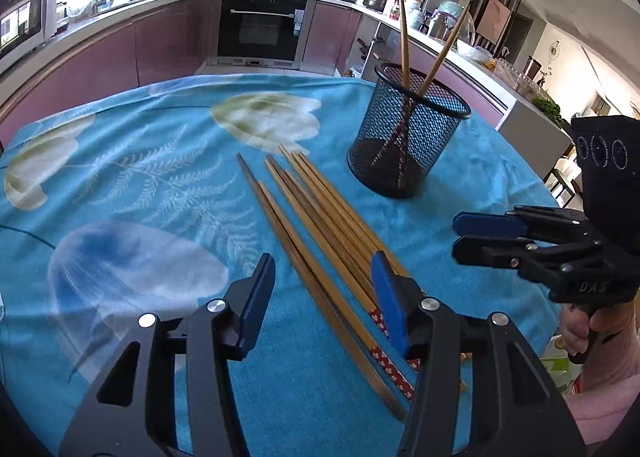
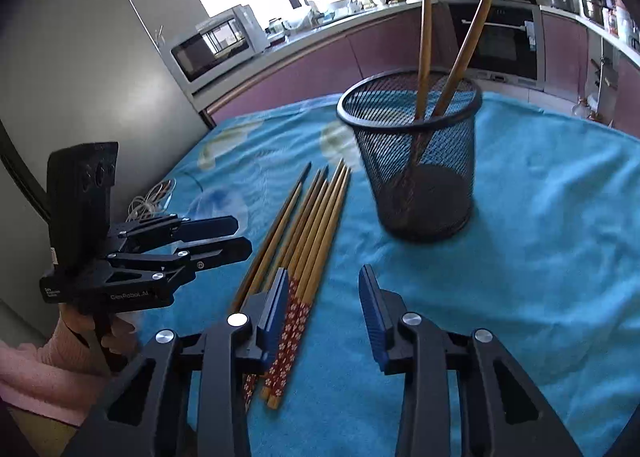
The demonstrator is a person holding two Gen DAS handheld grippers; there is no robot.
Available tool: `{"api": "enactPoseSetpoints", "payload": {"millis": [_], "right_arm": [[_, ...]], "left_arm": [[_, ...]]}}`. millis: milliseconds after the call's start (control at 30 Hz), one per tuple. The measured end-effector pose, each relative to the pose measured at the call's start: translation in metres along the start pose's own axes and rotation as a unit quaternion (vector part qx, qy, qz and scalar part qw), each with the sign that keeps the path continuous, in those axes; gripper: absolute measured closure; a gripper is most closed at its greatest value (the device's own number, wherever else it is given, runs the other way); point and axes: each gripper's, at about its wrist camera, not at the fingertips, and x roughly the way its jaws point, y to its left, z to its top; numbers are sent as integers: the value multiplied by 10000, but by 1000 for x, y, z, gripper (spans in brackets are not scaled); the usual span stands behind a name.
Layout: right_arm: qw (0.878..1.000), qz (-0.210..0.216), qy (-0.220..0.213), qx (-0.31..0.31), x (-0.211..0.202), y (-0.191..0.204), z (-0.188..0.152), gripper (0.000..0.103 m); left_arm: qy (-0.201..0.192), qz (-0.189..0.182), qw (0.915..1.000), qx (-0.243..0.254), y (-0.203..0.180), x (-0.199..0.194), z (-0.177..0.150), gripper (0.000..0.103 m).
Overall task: Organize utensils
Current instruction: 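Open both tools to release the chopsticks into the cup, then move both tools back over the remaining chopsticks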
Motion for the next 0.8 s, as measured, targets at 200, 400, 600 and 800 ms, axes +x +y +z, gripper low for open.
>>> {"api": "enactPoseSetpoints", "payload": {"millis": [200,400,600,800], "right_arm": [[9987,281,436,17,15,10,-21,71],[9970,585,511,43,14,22,-31,70],[9965,637,540,-61,16,29,-34,71],[9995,102,259,131,19,17,-21,71]], "left_arm": [[235,-272,9993,28,-6,7,-12,55],[426,-512,9977,78,-9,15,-17,63],[498,-498,9974,164,-9,14,-21,68],[446,-389,9982,72,-1,15,-17,68]]}}
